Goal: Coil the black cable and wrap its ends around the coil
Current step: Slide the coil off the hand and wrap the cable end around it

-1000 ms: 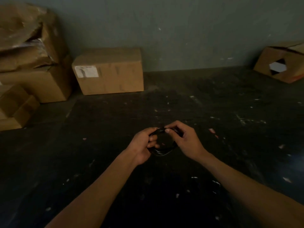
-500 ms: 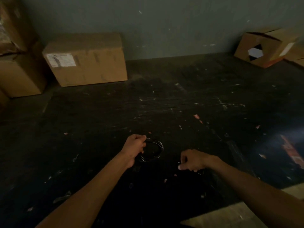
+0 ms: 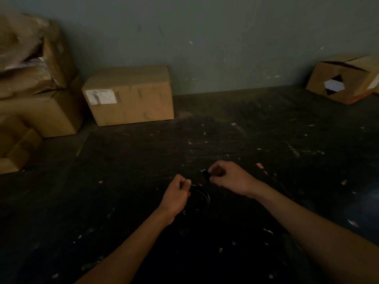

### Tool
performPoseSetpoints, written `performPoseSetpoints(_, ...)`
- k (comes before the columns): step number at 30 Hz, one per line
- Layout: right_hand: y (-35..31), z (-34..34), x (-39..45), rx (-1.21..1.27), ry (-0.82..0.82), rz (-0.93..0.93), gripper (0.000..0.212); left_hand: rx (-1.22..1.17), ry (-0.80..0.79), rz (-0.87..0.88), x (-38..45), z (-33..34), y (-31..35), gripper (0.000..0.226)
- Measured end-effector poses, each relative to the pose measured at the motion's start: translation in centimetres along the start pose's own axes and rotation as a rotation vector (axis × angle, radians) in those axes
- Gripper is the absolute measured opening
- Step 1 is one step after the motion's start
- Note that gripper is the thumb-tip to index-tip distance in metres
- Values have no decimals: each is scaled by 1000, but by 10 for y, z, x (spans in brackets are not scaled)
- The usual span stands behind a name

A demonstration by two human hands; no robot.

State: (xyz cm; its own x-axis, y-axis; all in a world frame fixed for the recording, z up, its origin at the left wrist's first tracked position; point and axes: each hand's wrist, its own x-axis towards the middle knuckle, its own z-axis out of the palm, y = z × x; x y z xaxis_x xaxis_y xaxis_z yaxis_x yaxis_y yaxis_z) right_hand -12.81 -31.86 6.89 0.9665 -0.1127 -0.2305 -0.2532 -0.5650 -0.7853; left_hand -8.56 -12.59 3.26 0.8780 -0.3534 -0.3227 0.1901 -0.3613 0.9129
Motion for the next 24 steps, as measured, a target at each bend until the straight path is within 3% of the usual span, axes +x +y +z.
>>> performPoseSetpoints(4,-42,4,9,-27,53,-179,28,0,53,119,-1,-10,24,19)
performPoseSetpoints(11,-77,18,17,-61,164,-312,20,56,141,327,-8,-41,54,25)
performPoseSetpoints(24,-128,-6,24,164,109,-453,2,280,195,593,-3,-78,99,19)
